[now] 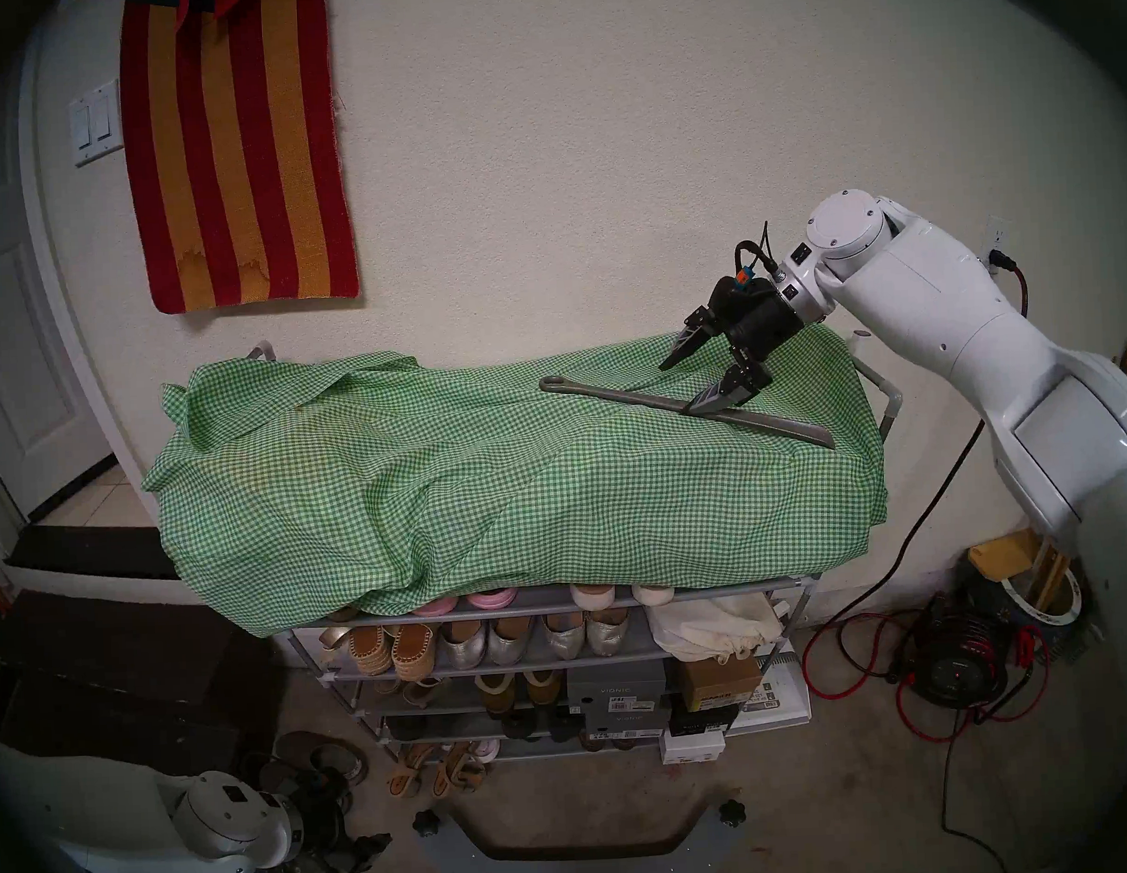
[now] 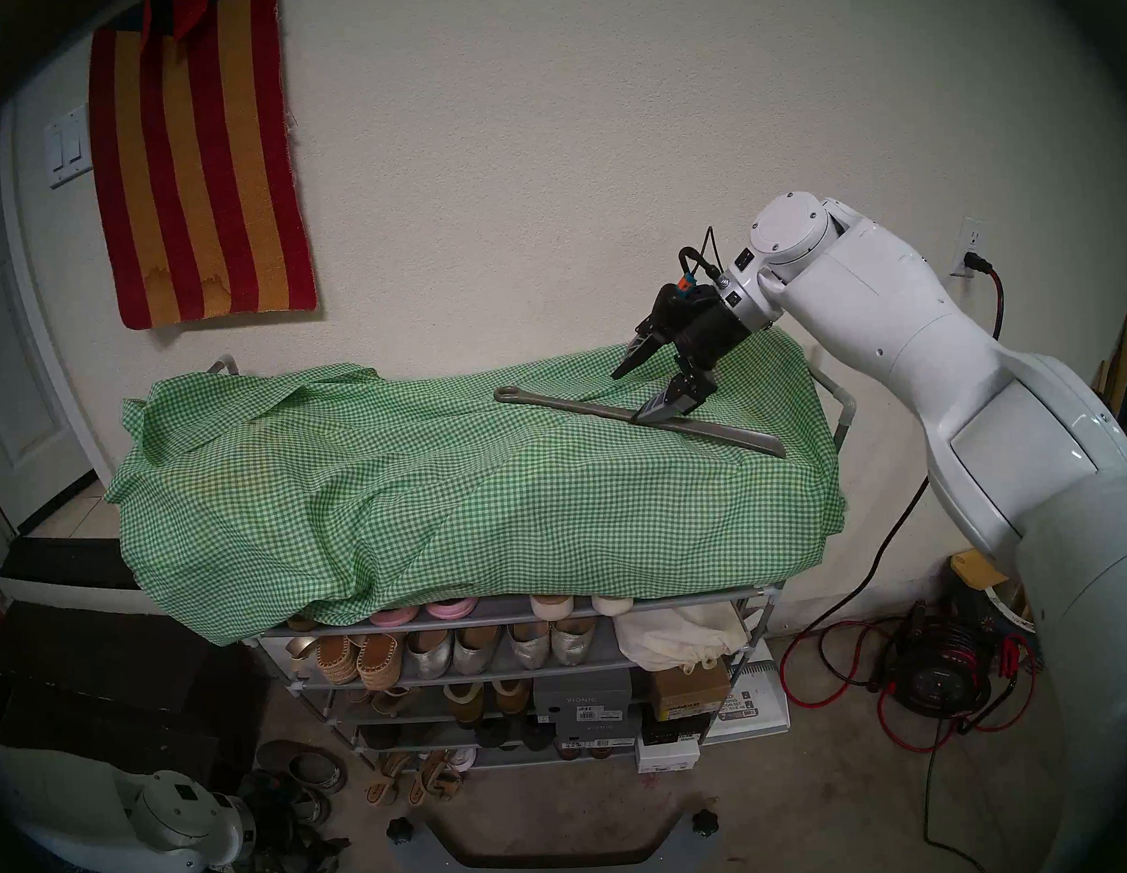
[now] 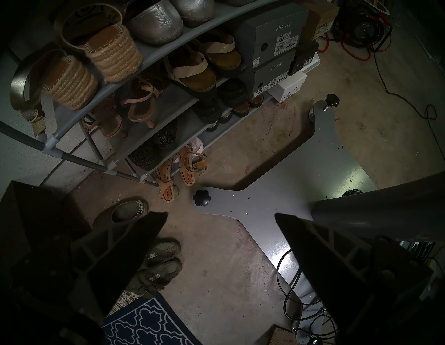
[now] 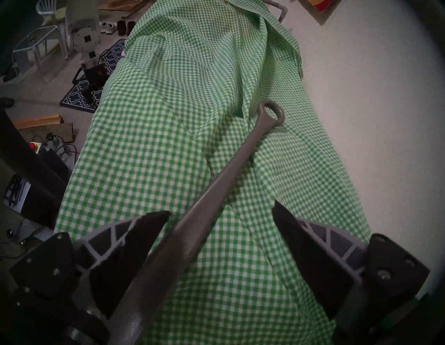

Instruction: Lift the object off the cloth, cover the shoe rack with the cloth, put the object back

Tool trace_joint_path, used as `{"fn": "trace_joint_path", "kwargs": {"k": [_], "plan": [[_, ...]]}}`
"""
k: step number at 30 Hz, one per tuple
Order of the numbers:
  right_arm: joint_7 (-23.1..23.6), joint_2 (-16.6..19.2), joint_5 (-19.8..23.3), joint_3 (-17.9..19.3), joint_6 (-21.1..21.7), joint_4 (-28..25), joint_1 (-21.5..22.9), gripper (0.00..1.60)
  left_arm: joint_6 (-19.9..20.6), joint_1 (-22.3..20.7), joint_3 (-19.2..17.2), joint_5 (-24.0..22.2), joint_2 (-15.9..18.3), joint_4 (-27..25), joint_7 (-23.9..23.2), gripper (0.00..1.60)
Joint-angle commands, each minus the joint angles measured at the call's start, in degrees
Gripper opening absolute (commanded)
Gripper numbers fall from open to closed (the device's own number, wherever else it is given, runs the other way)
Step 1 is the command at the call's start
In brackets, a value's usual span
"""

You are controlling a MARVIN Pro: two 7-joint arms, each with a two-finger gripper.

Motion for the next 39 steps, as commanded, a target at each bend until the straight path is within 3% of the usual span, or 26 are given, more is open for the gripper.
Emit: {"fn": "trace_joint_path", "kwargs": {"k": [1,13,24,27,29,30,33,38,39], "plan": [[-0.08,2.07,2.4,-3.34,3.55,-2.27,2.3,1.6,-0.07,0.01,-0.03,-0.09,-0.08,0.0,0.05,1.6],[-0.08,4.48,7.68,-10.82,6.89,-3.39,5.14,1.6,-0.08,-0.02,0.01,-0.1,-0.08,0.0,0.06,1.6],[-0.08,2.81,12.83,-18.22,5.85,0.22,7.73,1.58,-0.09,-0.04,0.03,-0.11,-0.08,0.0,0.06,1.6],[-0.08,2.47,13.42,-19.14,5.74,0.6,8.01,1.44,-0.09,-0.04,0.03,-0.11,-0.08,0.0,0.06,1.6],[-0.08,2.05,14.64,-20.72,5.31,1.29,8.49,1.27,-0.09,-0.05,0.04,-0.11,-0.08,0.0,0.06,1.6],[-0.08,1.95,14.94,-21.08,5.17,1.45,8.57,1.05,-0.09,-0.05,0.04,-0.11,-0.08,0.0,0.06,1.6],[-0.08,1.64,16.28,-22.83,4.99,2.03,8.98,0.78,-0.09,-0.05,0.05,-0.11,-0.08,0.0,0.06,1.6],[-0.08,1.27,17.64,-24.61,4.4,2.94,9.42,0.73,-0.09,-0.06,0.05,-0.11,-0.08,0.0,0.06,1.6],[-0.08,1.16,18.3,-25.43,4.29,3.19,9.7,0.66,-0.09,-0.06,0.06,-0.11,-0.08,0.0,0.06,1.6]]}}
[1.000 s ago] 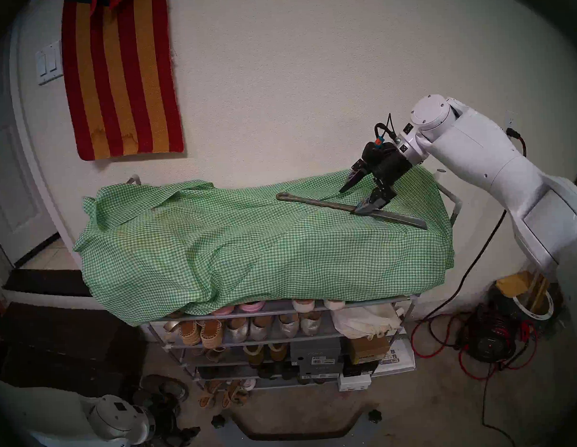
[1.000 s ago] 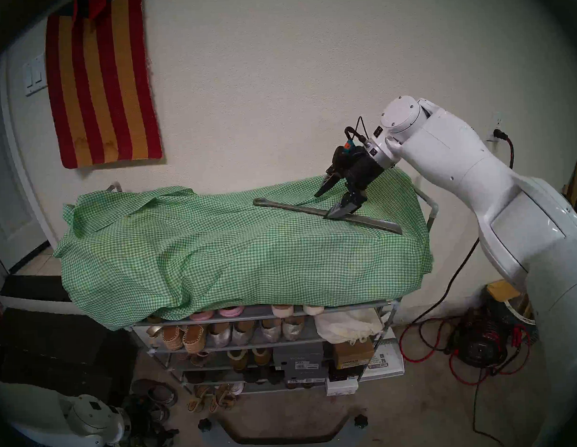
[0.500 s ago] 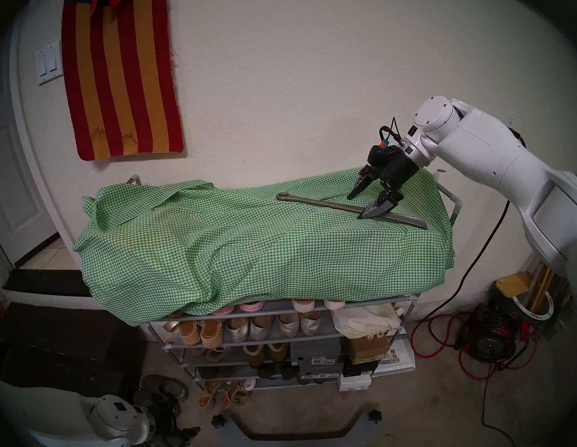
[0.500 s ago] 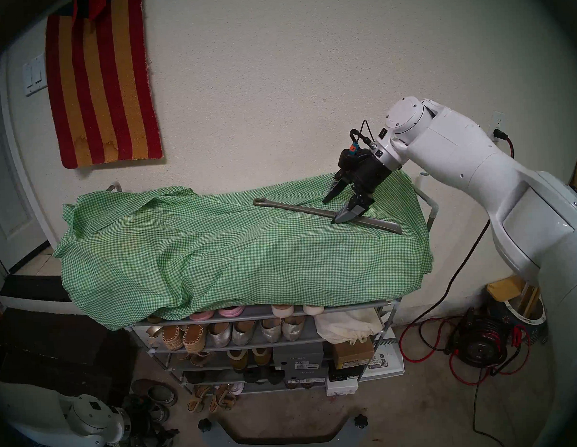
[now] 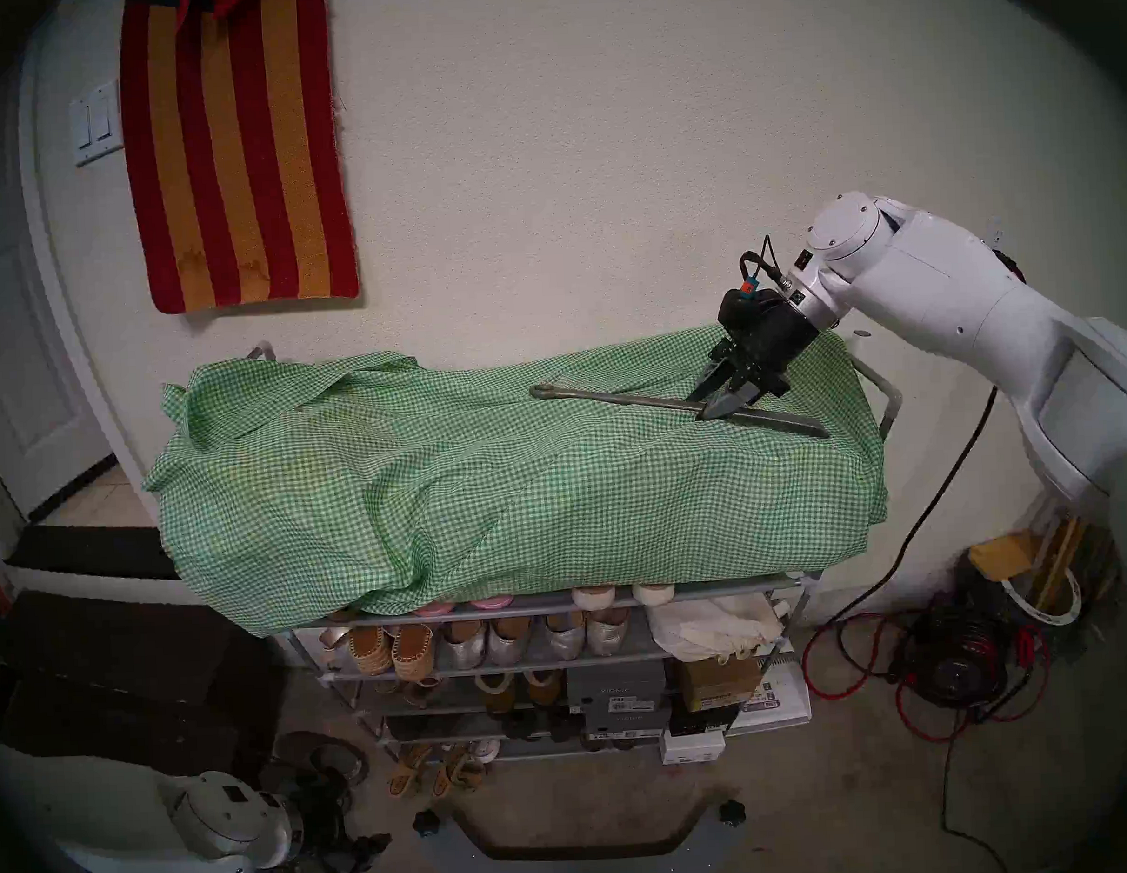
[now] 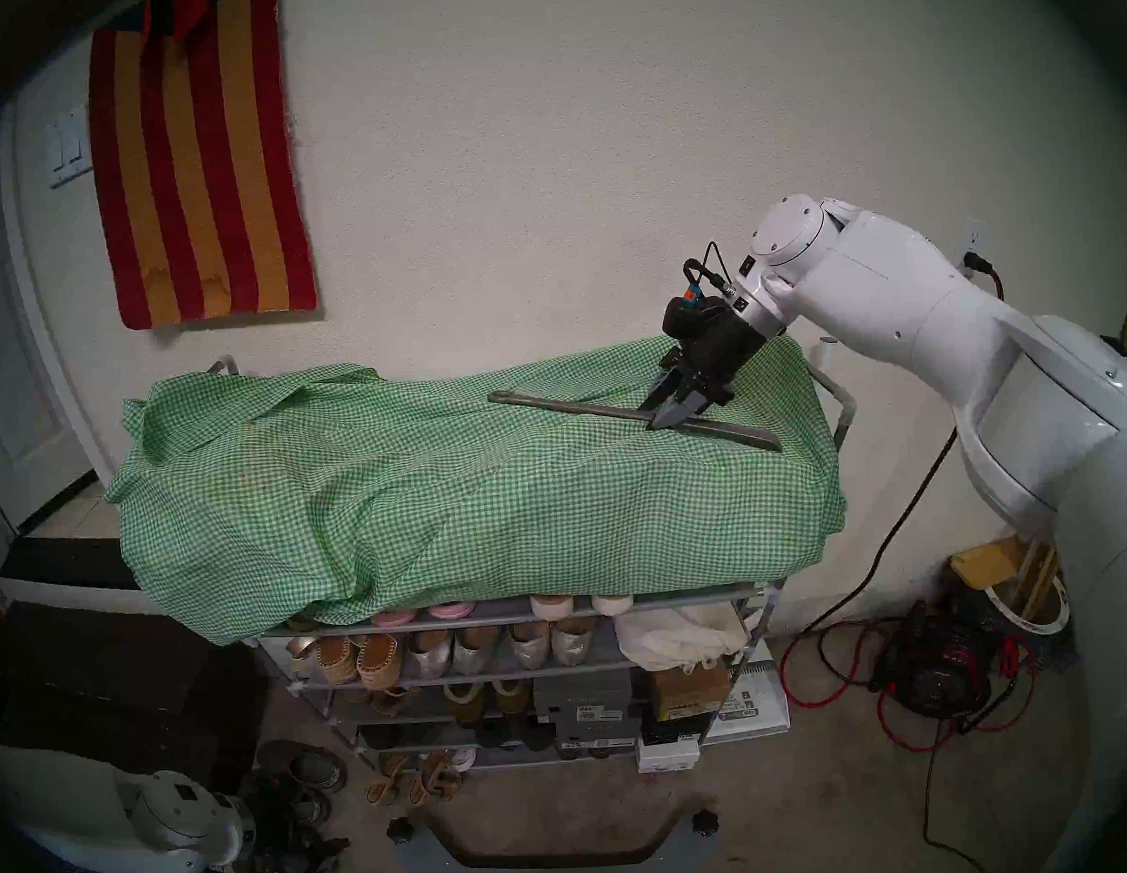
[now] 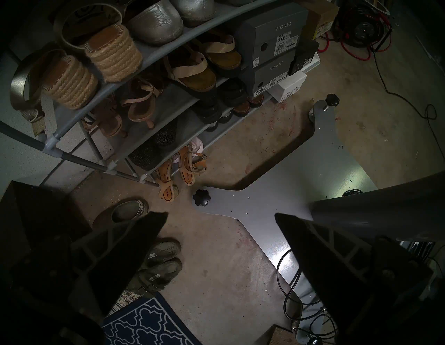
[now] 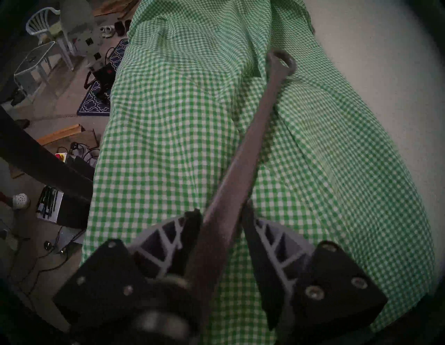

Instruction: Lift the object off the cloth, cover the shoe rack with the cloth, put the object back

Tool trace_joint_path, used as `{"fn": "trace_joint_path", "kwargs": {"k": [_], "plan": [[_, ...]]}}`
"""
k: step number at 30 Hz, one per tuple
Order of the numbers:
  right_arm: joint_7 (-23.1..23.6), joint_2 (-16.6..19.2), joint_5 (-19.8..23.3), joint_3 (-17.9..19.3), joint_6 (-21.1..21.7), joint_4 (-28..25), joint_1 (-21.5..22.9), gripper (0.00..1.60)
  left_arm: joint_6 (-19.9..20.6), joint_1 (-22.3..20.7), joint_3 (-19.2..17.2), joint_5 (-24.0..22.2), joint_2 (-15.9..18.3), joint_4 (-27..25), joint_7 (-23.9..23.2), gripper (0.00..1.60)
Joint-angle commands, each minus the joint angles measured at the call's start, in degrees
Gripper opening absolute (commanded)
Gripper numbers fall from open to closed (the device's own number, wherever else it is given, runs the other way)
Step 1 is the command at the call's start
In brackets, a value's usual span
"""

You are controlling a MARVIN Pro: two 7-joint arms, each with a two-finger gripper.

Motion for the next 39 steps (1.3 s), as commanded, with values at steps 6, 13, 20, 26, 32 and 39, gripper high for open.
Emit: {"fn": "trace_joint_path", "kwargs": {"k": [6,13,20,26,32,39], "plan": [[-0.09,-0.78,3.48,-3.55,-1.9,1.44,1.7,0.0,-0.09,0.01,-0.04,-0.11,-0.09,0.0,0.06,1.6],[-0.48,0.08,3.14,-1.61,-5.19,1.02,1.71,0.0,-0.1,-0.01,-0.03,-0.11,-0.08,0.0,0.06,1.6],[-1.85,1.64,3.26,-0.73,-5.81,-0.53,1.78,0.0,-0.1,-0.02,-0.02,-0.11,-0.08,0.0,0.06,1.6],[-1.4,2.4,3.5,-0.48,-5.58,-0.66,1.57,0.0,-0.1,-0.03,0.0,-0.12,-0.08,0.0,0.06,1.6],[-1.22,2.82,4.27,0.07,-6.39,-0.44,1.03,0.11,-0.1,-0.03,0.0,-0.12,-0.08,0.0,0.06,1.6],[-0.26,3.25,4.53,0.47,-6.81,0.3,1.4,0.32,-0.1,-0.04,0.01,-0.12,-0.08,0.0,0.06,1.6]]}}
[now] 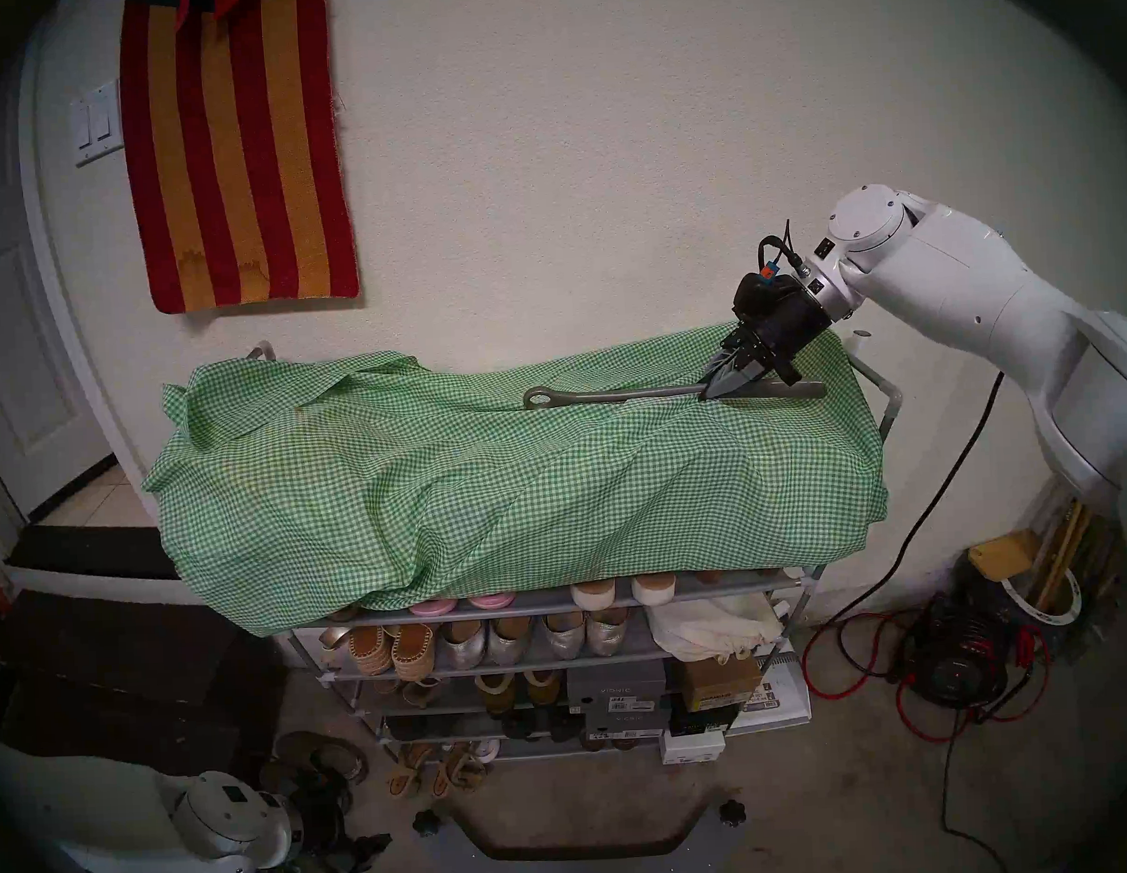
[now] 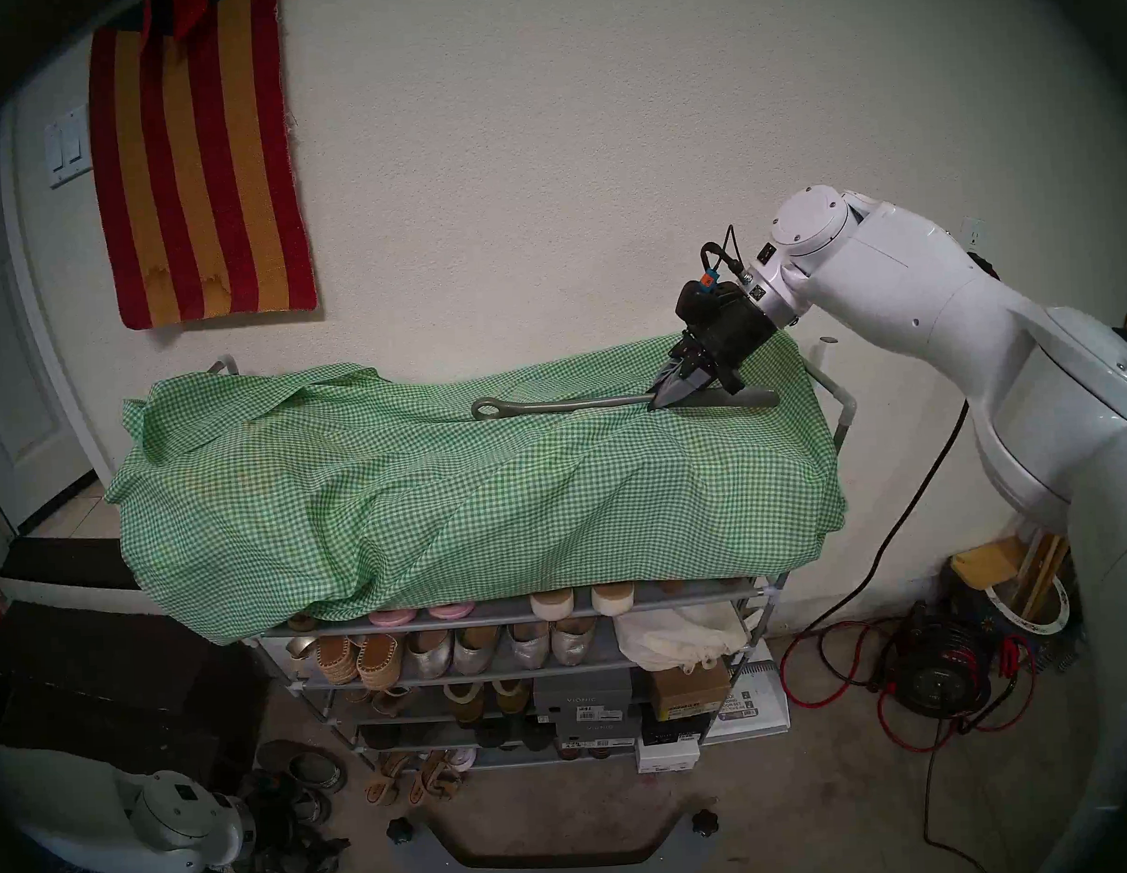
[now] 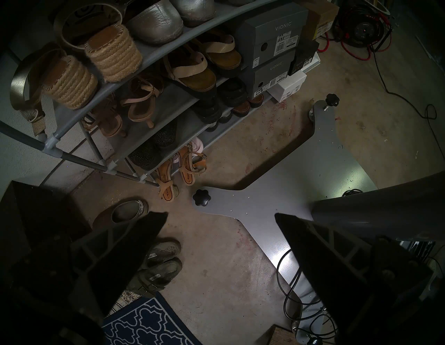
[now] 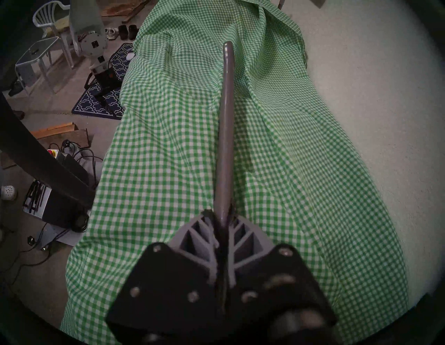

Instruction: Lift the object off the cloth, cover the shoe rack with the cloth, put the object back

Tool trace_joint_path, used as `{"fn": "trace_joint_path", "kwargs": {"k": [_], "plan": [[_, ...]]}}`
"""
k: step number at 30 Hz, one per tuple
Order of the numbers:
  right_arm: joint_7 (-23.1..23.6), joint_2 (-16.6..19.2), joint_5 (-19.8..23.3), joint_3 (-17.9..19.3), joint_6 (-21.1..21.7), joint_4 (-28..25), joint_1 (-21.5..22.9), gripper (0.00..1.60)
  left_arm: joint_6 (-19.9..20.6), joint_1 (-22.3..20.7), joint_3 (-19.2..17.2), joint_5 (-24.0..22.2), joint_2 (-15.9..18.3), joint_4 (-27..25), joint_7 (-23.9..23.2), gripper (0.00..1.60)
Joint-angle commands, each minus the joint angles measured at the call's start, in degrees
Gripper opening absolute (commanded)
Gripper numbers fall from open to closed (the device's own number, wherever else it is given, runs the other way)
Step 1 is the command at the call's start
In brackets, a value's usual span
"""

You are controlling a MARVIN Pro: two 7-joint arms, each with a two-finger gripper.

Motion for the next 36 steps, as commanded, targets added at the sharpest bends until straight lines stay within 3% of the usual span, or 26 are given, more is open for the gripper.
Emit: {"fn": "trace_joint_path", "kwargs": {"k": [1,4,7,11,17,19,20,22,29,31,34,36], "plan": [[0.59,0.81,0.72,0.58,-0.19,0.53,0.24,0.3,-0.1,0.02,-0.05,-0.11,-0.09,0.0,0.06,1.6],[0.59,0.9,0.64,0.55,-0.42,1.03,0.19,0.43,-0.1,0.02,-0.05,-0.12,-0.09,0.0,0.06,1.6],[0.59,0.89,0.7,0.49,-0.39,1.54,0.12,0.39,-0.1,0.01,-0.04,-0.12,-0.09,0.0,0.06,1.6],[0.59,0.8,0.81,0.2,-0.11,2.37,0.15,0.62,-0.1,0.01,-0.04,-0.12,-0.09,0.0,0.07,1.6],[0.59,1.38,2.1,-0.9,-0.18,2.8,0.24,0.8,-0.1,0.0,-0.03,-0.12,-0.09,0.0,0.07,1.6],[0.59,1.47,3.12,-1.98,0.0,2.94,0.44,0.99,-0.1,0.0,-0.02,-0.12,-0.09,0.0,0.07,1.6],[0.59,1.49,3.19,-2.04,-0.19,3.0,0.37,1.23,-0.1,-0.01,-0.02,-0.12,-0.09,0.0,0.07,1.6],[0.59,1.28,3.57,-2.76,-0.37,3.52,0.39,1.45,-0.1,-0.01,-0.02,-0.12,-0.09,0.0,0.07,1.6],[0.59,1.48,5.1,-5.29,-0.95,3.51,1.16,1.39,-0.11,-0.02,-0.01,-0.12,-0.09,0.0,0.07,1.6],[0.59,2.31,5.79,-6.27,-0.98,2.57,1.47,1.19,-0.11,-0.03,0.0,-0.12,-0.09,0.0,0.07,1.6],[0.59,3.23,6.54,-7.4,-1.16,1.96,1.76,1.14,-0.11,-0.03,0.01,-0.12,-0.09,0.0,0.07,1.6],[0.59,3.92,6.77,-8.31,-0.88,1.36,1.98,0.78,-0.1,-0.04,0.02,-0.12,-0.09,0.0,0.07,1.6]]}}
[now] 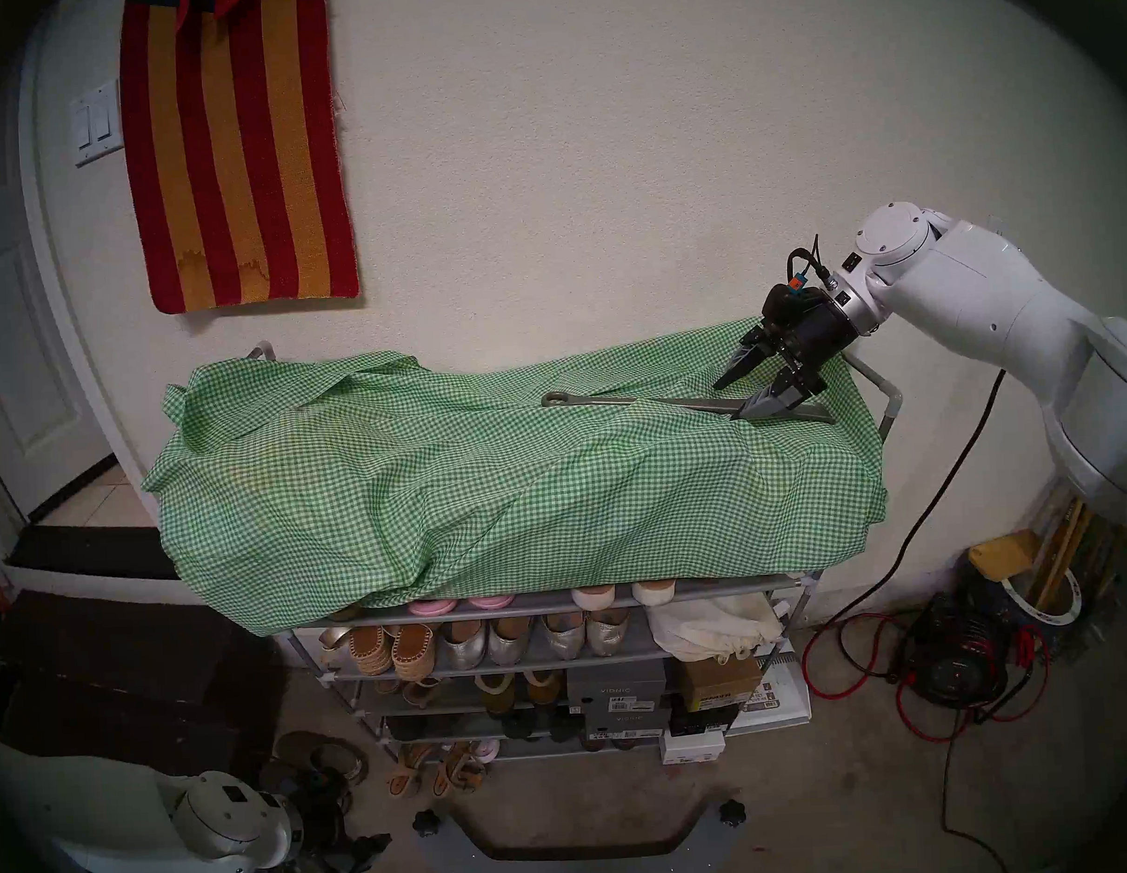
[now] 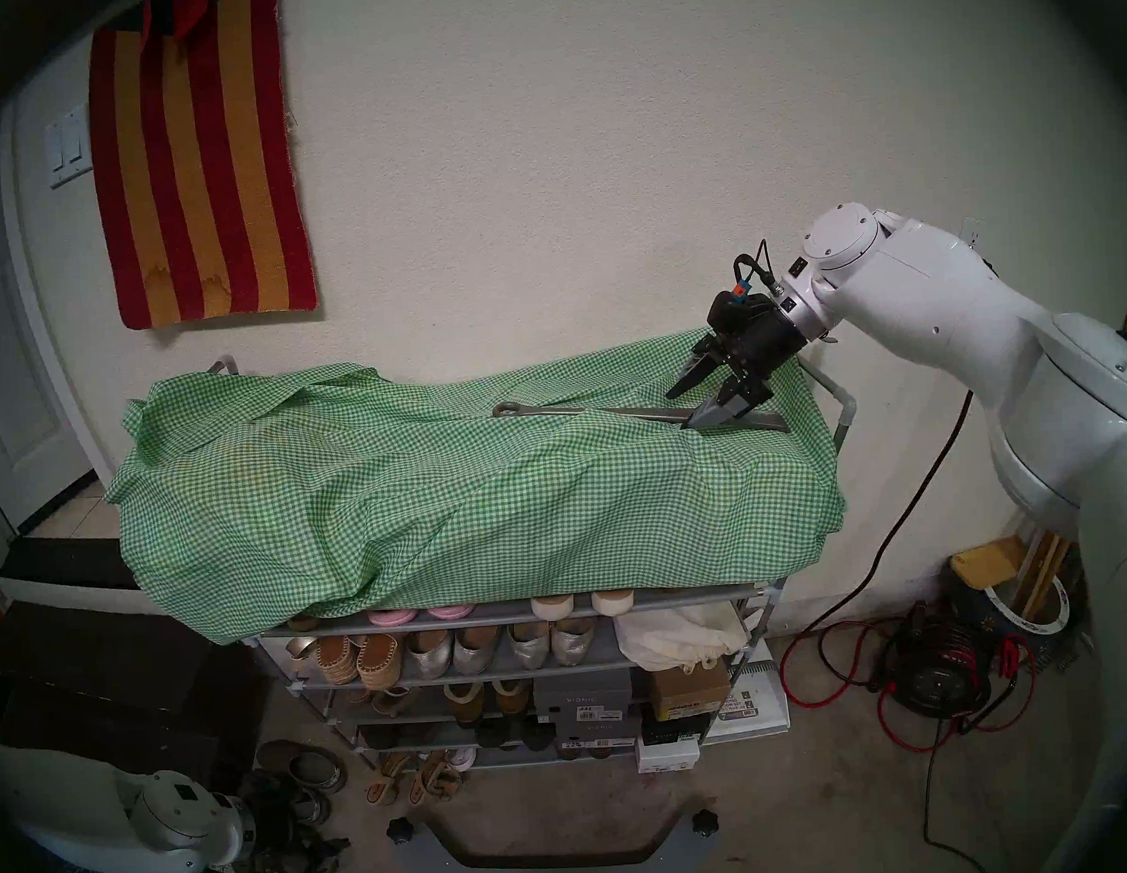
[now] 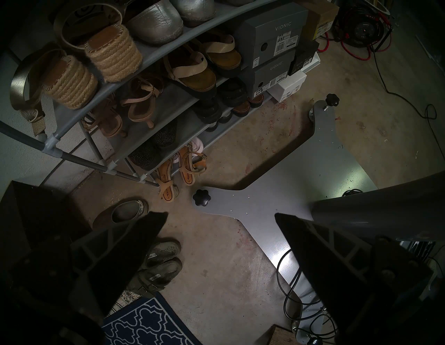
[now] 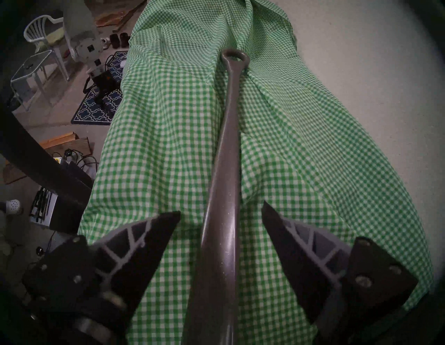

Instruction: Lift the object off the cloth, cover the shoe rack with the cloth, put the object back

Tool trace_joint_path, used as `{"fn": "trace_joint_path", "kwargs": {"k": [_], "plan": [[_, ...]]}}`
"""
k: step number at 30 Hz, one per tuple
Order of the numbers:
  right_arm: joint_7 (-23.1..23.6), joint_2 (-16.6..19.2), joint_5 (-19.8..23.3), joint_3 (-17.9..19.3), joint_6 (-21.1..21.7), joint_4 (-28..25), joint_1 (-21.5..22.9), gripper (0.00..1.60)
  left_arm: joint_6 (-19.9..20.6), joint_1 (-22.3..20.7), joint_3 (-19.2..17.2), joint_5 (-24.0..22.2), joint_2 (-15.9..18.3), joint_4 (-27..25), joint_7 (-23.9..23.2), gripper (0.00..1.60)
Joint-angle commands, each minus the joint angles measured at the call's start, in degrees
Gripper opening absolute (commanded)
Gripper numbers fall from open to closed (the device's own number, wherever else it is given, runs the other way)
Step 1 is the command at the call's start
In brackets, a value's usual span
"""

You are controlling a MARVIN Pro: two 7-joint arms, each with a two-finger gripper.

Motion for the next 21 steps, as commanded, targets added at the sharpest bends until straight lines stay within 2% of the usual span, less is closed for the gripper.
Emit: {"fn": "trace_joint_path", "kwargs": {"k": [1,4,6,7,8,14,16,18,20,21], "plan": [[-0.08,1.94,1.5,-2.04,0.2,-1.43,1.27,0.78,-0.1,0.02,-0.04,-0.12,-0.09,0.0,0.07,1.6],[-0.08,2.97,2.32,-2.95,0.17,-2.51,1.37,0.73,-0.1,0.01,-0.04,-0.12,-0.09,0.0,0.06,1.6],[-0.08,3.85,2.72,-3.33,0.12,-3.75,1.47,0.77,-0.1,0.01,-0.03,-0.12,-0.09,0.0,0.07,1.6],[-0.08,4.41,2.8,-3.46,0.26,-4.58,1.59,0.85,-0.1,0.0,-0.03,-0.12,-0.09,0.0,0.06,1.6],[-0.08,4.95,2.91,-3.62,0.35,-5.32,1.71,1.1,-0.1,0.0,-0.03,-0.12,-0.09,0.0,0.06,1.6],[-0.08,7.08,3.34,-4.26,-0.19,-6.74,2.0,1.05,-0.1,-0.01,-0.01,-0.12,-0.09,0.0,0.06,1.6],[-0.08,7.61,3.72,-4.25,-0.8,-7.26,1.93,1.14,-0.1,-0.02,-0.01,-0.12,-0.09,0.0,0.06,1.6],[-0.08,7.84,3.79,-4.45,-1.08,-7.54,1.99,1.16,-0.11,-0.02,0.0,-0.13,-0.09,0.0,0.07,1.6],[-0.08,8.0,4.21,-4.58,-1.34,-7.73,2.0,1.04,-0.11,-0.02,0.0,-0.13,-0.09,0.0,0.07,1.6],[-0.08,8.0,4.21,-4.58,-1.34,-7.73,2.0,1.04,-0.11,-0.02,0.0,-0.13,-0.09,0.0,0.07,1.6]]}}
